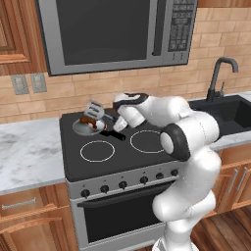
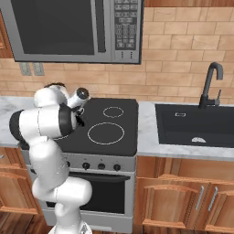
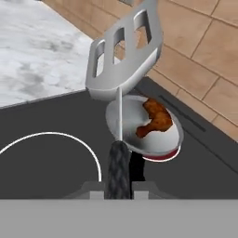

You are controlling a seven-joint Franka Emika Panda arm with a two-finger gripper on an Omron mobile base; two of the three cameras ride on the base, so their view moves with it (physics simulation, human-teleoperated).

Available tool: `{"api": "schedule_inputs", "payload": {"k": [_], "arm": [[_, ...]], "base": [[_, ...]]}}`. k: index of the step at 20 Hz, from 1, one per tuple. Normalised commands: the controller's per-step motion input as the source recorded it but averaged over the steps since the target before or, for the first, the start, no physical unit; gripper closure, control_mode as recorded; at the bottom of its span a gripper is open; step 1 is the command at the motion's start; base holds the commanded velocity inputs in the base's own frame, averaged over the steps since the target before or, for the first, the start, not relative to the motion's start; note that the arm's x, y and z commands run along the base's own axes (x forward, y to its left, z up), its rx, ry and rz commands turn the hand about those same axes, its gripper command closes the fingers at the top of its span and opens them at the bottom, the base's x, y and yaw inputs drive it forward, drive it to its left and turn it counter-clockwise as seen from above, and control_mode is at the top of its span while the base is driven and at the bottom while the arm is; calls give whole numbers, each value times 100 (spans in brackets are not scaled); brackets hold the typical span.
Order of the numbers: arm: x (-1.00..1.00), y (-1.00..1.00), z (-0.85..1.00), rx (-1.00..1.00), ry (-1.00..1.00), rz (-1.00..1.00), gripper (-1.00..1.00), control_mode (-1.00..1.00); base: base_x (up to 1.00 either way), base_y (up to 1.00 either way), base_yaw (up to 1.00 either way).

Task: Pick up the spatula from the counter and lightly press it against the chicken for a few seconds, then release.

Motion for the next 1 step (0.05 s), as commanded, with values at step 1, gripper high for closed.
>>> {"api": "schedule_inputs", "payload": {"k": [1], "arm": [[-69,-13,27,0,-11,0,100,-100]], "base": [[0,0,0]]}}
